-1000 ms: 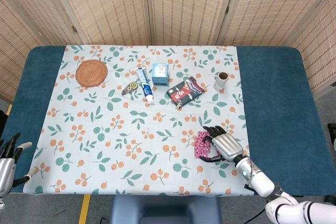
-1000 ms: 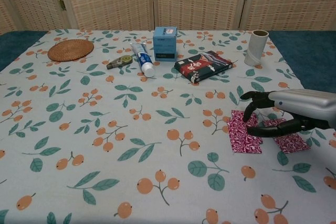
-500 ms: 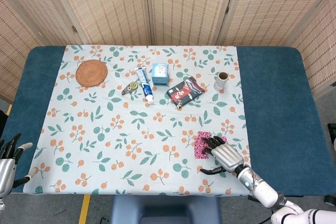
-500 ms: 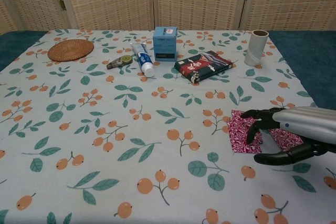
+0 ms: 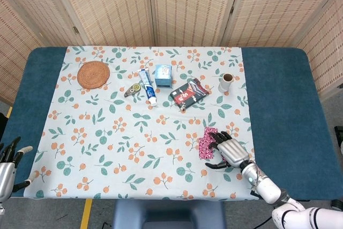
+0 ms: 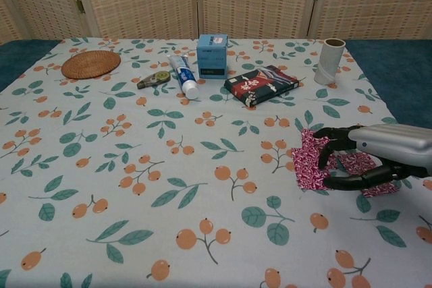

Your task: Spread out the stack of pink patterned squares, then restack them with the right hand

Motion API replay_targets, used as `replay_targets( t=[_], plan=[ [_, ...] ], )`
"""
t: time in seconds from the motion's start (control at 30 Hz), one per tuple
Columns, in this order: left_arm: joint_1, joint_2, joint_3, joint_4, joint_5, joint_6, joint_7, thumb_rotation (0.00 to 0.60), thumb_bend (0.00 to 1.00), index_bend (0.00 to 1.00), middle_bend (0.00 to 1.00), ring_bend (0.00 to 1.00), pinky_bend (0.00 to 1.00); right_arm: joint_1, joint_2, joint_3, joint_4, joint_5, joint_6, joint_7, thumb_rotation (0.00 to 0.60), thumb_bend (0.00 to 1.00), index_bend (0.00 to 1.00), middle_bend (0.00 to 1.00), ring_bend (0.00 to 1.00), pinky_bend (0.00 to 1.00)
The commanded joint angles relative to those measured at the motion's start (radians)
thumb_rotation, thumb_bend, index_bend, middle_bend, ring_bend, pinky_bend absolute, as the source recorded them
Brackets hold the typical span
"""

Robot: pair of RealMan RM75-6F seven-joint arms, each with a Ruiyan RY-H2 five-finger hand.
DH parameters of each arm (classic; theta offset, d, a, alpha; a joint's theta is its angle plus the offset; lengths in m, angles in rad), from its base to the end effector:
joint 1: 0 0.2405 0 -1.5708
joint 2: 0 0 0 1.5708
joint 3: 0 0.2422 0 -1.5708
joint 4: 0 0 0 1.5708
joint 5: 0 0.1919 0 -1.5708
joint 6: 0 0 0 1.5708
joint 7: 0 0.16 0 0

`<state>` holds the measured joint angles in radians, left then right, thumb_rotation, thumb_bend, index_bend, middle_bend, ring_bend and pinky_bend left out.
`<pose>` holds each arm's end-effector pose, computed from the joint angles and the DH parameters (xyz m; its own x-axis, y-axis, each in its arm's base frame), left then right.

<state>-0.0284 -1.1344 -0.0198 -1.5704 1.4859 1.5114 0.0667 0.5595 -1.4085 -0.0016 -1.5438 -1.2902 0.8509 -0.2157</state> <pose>-0.3109 0.1720 0.1690 0.4785 0.0314 0.8775 0.8757 0.0571 -0.4795 -0.2166 -0.2715 -0.0064 0.5002 -0.4882 0.7151 -0.8596 -0.3795 0.3422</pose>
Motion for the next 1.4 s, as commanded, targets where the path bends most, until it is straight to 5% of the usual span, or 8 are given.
replay_targets(
  t=[0.03,1.4],
  plan=[
    [0.000,0.000,0.000,0.000,-0.001,-0.001,0.000,0.600,0.28,0.27,0.07,0.15,0.00,0.008,-0.008,0.012,0.014,0.014,-0.006,-0.002,0.112,0.26,0.29,0.06,0.00,0.00],
    [0.001,0.001,-0.002,0.009,-0.005,-0.004,-0.012,0.600,0.28,0.27,0.07,0.15,0.00,0.091,-0.076,0.072,0.100,0.104,-0.055,-0.016,0.111,0.26,0.29,0.06,0.00,0.00]
  ],
)
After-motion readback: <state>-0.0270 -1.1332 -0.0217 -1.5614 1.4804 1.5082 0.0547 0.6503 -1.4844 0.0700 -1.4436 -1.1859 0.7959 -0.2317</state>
